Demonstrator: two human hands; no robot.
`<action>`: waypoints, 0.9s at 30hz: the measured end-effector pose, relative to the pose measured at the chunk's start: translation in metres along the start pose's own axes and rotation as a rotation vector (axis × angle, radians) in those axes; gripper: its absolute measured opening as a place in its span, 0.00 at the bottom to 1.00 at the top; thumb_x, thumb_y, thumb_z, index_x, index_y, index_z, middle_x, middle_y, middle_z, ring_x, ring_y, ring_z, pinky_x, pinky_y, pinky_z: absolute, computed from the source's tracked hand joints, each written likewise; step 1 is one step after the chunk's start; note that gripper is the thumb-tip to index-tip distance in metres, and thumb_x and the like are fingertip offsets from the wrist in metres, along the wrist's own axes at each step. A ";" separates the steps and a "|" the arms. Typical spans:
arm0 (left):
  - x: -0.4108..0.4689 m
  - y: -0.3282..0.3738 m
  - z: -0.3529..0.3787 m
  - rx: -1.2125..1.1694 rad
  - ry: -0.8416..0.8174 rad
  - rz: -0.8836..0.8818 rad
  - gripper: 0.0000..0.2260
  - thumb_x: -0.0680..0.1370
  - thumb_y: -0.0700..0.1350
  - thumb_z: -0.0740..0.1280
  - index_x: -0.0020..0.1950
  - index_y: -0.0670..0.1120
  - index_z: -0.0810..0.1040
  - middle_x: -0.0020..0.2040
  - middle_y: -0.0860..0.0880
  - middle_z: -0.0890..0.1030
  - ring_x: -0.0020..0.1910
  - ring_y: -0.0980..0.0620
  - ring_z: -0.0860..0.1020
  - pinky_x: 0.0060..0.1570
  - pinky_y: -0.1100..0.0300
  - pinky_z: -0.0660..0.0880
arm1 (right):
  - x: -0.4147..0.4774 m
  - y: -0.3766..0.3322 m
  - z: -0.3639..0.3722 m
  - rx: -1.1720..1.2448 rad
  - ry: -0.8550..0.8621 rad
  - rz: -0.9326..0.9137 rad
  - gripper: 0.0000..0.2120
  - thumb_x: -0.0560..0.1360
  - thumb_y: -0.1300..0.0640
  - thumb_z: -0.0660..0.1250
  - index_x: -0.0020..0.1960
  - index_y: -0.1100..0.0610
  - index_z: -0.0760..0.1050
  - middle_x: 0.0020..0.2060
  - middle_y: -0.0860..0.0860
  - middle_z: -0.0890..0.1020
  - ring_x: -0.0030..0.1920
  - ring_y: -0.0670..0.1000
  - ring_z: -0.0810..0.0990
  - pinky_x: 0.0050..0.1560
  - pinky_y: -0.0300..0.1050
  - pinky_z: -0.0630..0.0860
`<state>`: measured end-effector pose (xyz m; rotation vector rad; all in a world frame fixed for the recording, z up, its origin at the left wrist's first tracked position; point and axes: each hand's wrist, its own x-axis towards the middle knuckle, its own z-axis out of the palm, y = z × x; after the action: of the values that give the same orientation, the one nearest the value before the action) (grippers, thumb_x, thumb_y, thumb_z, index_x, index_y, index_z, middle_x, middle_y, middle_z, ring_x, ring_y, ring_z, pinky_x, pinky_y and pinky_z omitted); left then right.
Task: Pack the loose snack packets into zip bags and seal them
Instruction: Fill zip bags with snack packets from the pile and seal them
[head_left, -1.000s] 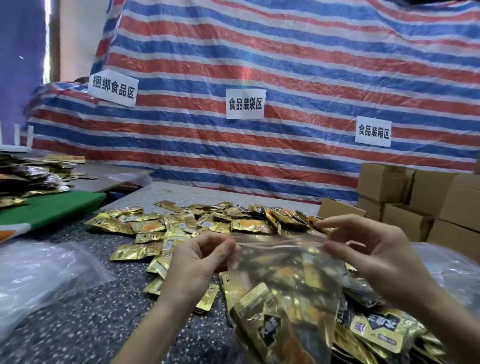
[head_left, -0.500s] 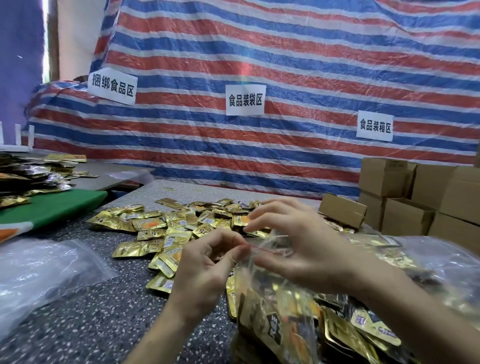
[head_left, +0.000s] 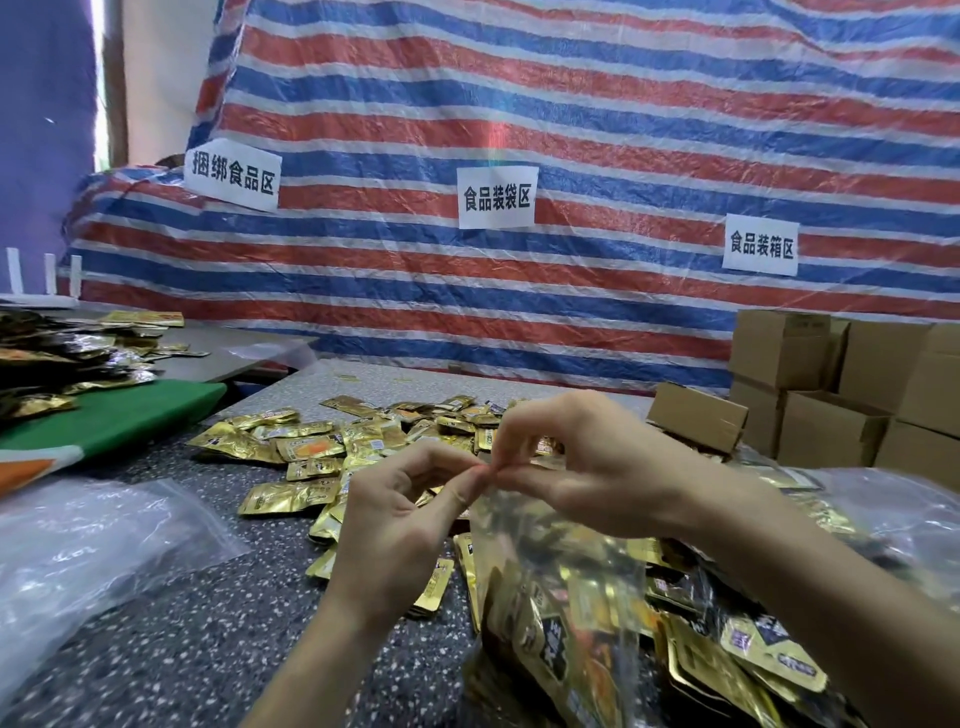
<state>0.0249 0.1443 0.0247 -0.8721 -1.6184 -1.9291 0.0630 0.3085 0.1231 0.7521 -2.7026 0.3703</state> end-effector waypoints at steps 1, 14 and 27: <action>0.000 0.001 0.000 0.003 -0.006 -0.002 0.03 0.71 0.44 0.72 0.42 0.46 0.85 0.39 0.46 0.85 0.41 0.46 0.84 0.44 0.50 0.82 | -0.001 0.000 0.001 -0.004 0.011 -0.007 0.04 0.77 0.49 0.71 0.48 0.48 0.82 0.43 0.42 0.82 0.46 0.43 0.79 0.48 0.50 0.79; -0.002 0.002 0.005 -0.045 0.025 -0.033 0.01 0.71 0.41 0.72 0.41 0.45 0.83 0.38 0.45 0.84 0.38 0.50 0.83 0.40 0.62 0.79 | -0.019 0.020 -0.006 0.002 -0.039 0.041 0.05 0.78 0.49 0.69 0.44 0.41 0.77 0.43 0.41 0.82 0.45 0.41 0.79 0.50 0.51 0.78; -0.001 0.003 0.001 -0.034 0.067 -0.029 0.03 0.70 0.44 0.71 0.41 0.45 0.82 0.38 0.45 0.84 0.37 0.50 0.83 0.40 0.62 0.80 | -0.044 0.047 -0.023 -0.007 -0.065 0.148 0.03 0.80 0.55 0.67 0.50 0.52 0.80 0.46 0.45 0.83 0.48 0.43 0.79 0.52 0.46 0.78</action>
<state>0.0279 0.1442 0.0265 -0.7927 -1.5723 -1.9897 0.0783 0.3751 0.1203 0.5723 -2.8279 0.3762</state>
